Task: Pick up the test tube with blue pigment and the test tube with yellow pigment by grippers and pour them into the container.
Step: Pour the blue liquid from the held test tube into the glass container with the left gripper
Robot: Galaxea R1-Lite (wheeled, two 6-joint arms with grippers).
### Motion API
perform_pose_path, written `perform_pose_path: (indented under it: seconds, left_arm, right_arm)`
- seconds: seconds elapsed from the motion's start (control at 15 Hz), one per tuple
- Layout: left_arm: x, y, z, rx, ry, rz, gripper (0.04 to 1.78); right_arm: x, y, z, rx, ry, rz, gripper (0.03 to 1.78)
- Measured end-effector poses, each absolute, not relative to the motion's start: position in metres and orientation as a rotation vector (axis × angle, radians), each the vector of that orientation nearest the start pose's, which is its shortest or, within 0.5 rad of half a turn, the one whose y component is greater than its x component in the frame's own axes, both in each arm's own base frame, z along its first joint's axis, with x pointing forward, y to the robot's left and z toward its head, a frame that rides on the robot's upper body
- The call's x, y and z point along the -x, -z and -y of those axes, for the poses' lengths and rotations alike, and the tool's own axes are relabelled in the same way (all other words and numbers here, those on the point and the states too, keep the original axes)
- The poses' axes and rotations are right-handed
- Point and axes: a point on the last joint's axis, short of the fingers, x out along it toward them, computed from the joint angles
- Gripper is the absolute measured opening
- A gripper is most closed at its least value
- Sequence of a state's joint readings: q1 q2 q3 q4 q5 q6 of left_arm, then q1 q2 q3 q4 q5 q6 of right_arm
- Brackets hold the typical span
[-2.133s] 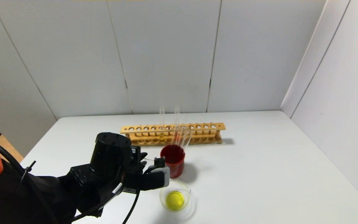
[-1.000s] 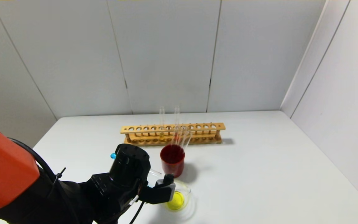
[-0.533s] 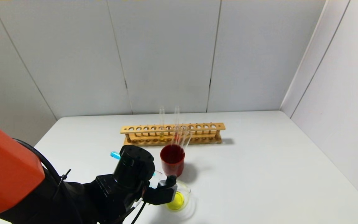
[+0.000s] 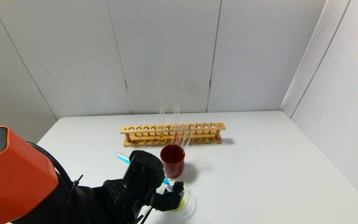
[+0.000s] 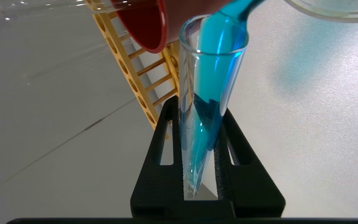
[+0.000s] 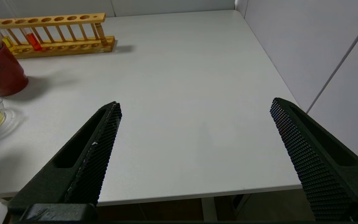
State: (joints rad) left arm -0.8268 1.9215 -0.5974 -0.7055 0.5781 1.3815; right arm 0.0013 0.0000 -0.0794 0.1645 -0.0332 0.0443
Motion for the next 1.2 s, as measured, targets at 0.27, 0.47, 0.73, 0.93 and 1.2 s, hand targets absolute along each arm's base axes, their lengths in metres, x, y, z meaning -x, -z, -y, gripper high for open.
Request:
perform_pose_path:
  seconds: [0.27,0.47,0.73,0.93,1.2]
  left_arm:
    - [-0.2123,-0.0682,0.2123,-1.75,0.561,-0.252,0.33]
    - [-0.2123,-0.0662,0.213,-1.762,0.57,-0.256,0.33]
    - [-0.2128,-0.0666,0.2137,-1.779,0.57,-0.252,0.33]
    - [-0.2114,-0.0677,0.2169,-1.798,0.571,-0.237,0.33]
    - [-0.2084,-0.0687,0.2212,-1.814,0.565,-0.224,0.33]
  right_arm:
    - [0.0297,-0.0803,0.0008,-0.043,0.034,-0.085,1.75]
    - [0.0297,-0.0804,0.0008,-0.043,0.034,-0.084,1.75]
    - [0.0297,-0.0803,0.0008,-0.043,0.034,-0.085,1.75]
    - [0.0297,-0.0804,0.0008,-0.043,0.034,-0.084,1.75]
    - [0.0298,-0.0805,0.0008,-0.043,0.034,-0.084,1.75]
